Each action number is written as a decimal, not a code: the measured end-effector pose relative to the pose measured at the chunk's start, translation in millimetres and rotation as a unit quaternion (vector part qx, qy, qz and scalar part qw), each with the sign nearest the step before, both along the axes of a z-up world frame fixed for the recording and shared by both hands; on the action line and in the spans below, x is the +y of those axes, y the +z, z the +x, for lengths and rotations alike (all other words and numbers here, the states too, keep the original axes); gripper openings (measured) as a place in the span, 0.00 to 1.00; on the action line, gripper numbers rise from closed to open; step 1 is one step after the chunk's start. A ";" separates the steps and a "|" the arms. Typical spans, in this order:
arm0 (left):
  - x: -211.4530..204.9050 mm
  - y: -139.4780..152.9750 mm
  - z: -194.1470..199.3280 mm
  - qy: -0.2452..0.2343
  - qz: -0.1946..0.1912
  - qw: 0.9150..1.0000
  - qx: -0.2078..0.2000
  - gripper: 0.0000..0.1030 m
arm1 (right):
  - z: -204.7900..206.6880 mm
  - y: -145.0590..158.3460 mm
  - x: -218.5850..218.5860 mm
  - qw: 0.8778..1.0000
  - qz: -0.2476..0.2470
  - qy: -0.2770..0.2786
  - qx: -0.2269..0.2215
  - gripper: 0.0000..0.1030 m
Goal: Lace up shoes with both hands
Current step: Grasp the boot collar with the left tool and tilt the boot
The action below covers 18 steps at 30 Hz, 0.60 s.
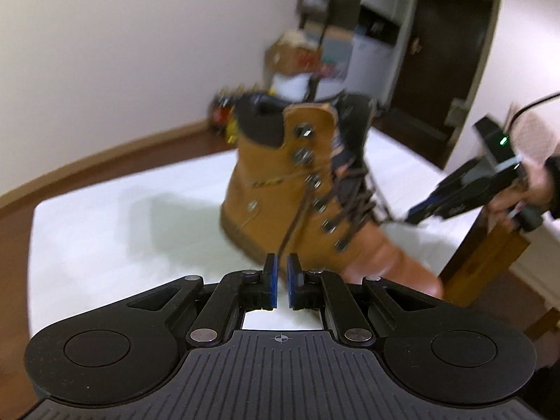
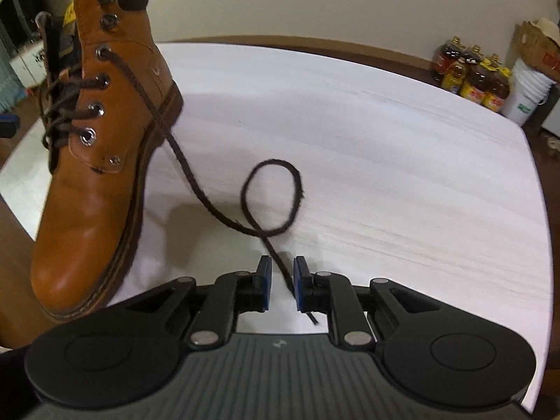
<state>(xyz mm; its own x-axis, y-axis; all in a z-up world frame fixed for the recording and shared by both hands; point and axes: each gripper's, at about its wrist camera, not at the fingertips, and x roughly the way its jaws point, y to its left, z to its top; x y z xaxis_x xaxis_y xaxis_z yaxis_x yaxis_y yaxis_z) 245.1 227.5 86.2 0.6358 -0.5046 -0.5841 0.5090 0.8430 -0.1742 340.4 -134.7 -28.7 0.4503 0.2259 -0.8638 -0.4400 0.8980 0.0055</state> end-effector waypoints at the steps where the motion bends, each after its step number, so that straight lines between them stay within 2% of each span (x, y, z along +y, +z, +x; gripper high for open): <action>1: -2.3 -2.5 -1.7 -0.002 -0.008 1.000 -0.016 0.05 | 1.2 -3.8 -3.3 1.000 0.004 -0.002 0.001 0.15; 4: -10.3 -8.0 -4.9 -0.006 -0.018 0.999 -0.048 0.05 | 0.2 -5.9 -9.8 0.999 0.030 -0.013 -0.002 0.14; 6: -15.9 -12.1 -9.2 -0.007 -0.019 0.997 -0.074 0.05 | -1.0 -6.0 -15.0 0.998 0.050 -0.024 -0.002 0.03; 9: -27.1 -20.0 -21.2 -0.011 -0.018 0.992 -0.125 0.05 | -3.0 -5.8 -26.5 0.993 0.108 -0.056 0.008 0.02; 12: -33.6 -25.1 -35.3 -0.006 -0.011 0.988 -0.153 0.05 | -10.5 -2.0 -34.6 0.984 0.164 -0.074 0.008 0.02; 15: -44.3 -31.4 -61.9 0.015 0.006 0.985 -0.170 0.05 | -26.7 3.3 -45.8 0.961 0.260 -0.089 0.017 0.02; 16: -48.8 -32.1 -72.2 0.024 0.011 0.985 -0.171 0.05 | -34.3 4.0 -50.8 0.946 0.310 -0.090 0.028 0.02; 18: -62.0 -30.9 -94.0 0.050 0.019 0.986 -0.158 0.05 | -49.4 2.6 -60.5 0.906 0.408 -0.094 0.055 0.02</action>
